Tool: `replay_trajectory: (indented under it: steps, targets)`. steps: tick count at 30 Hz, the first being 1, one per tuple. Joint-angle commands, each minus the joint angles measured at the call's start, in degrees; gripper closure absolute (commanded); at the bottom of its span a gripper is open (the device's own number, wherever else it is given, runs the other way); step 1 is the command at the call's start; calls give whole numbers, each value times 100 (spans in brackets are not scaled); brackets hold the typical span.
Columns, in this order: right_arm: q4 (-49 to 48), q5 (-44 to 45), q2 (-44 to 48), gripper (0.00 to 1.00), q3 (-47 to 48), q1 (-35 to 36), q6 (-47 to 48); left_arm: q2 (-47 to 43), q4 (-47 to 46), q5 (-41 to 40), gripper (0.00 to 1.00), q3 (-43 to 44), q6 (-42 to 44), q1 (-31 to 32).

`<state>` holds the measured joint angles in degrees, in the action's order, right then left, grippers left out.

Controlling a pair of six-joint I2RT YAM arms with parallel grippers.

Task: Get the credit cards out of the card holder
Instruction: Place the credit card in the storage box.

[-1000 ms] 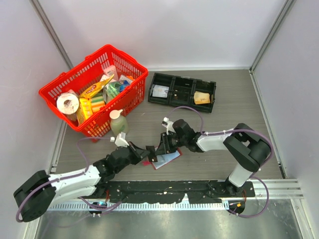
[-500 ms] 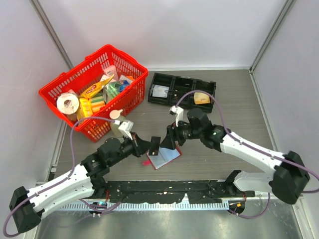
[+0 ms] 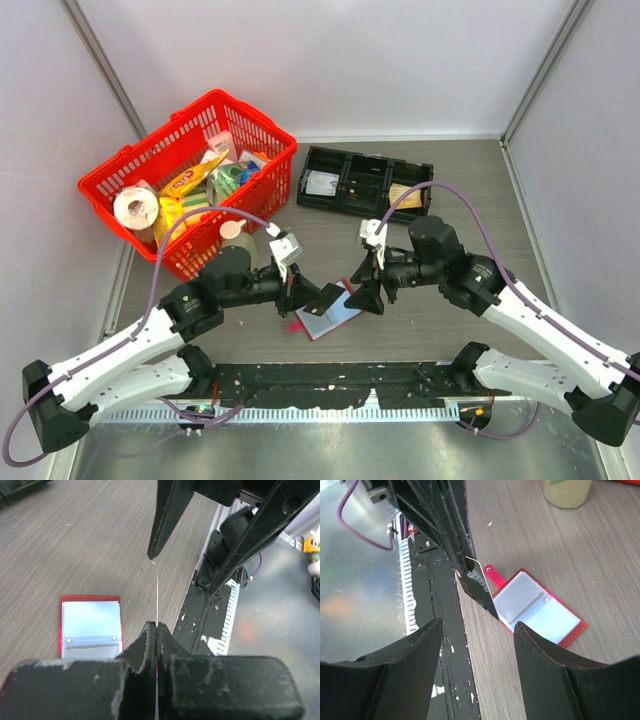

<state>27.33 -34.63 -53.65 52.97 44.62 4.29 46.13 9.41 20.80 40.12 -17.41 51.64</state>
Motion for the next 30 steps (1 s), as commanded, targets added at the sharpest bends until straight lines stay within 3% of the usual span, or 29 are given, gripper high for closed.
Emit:
replay_trajectory:
  steps: [1,8,10,13,14,15,16,20,24,27,30]
  targets:
    - [228,-570,-137,38,284,3,545,221,228,776,100,426,624,-13]
    - [255,-834,-418,48,354,3,748,467,272,1180,100,664,844,-13]
    - [238,-931,-462,56,354,3,774,493,263,1251,100,681,862,-13]
    - [80,-1098,-524,78,354,3,696,529,272,1252,100,699,888,-13]
    - [36,-1107,-550,93,354,3,652,520,307,1173,100,699,897,-13]
    - [9,-1116,-594,99,354,3,652,529,359,1094,100,716,915,-13]
    - [0,-1072,-612,99,354,3,617,485,438,937,99,717,915,-13]
    - [-61,-722,-761,99,354,-41,407,222,763,-625,78,830,608,-31]
    - [-166,-72,-1067,99,433,-427,-94,-42,1386,-2340,36,1138,309,-373]
    - [-377,70,-1332,99,469,-1110,-847,-227,1765,-2799,17,1314,256,-847]
    - [-850,613,-1612,99,495,-1639,-1605,-306,2038,-3116,6,1393,115,-1409]
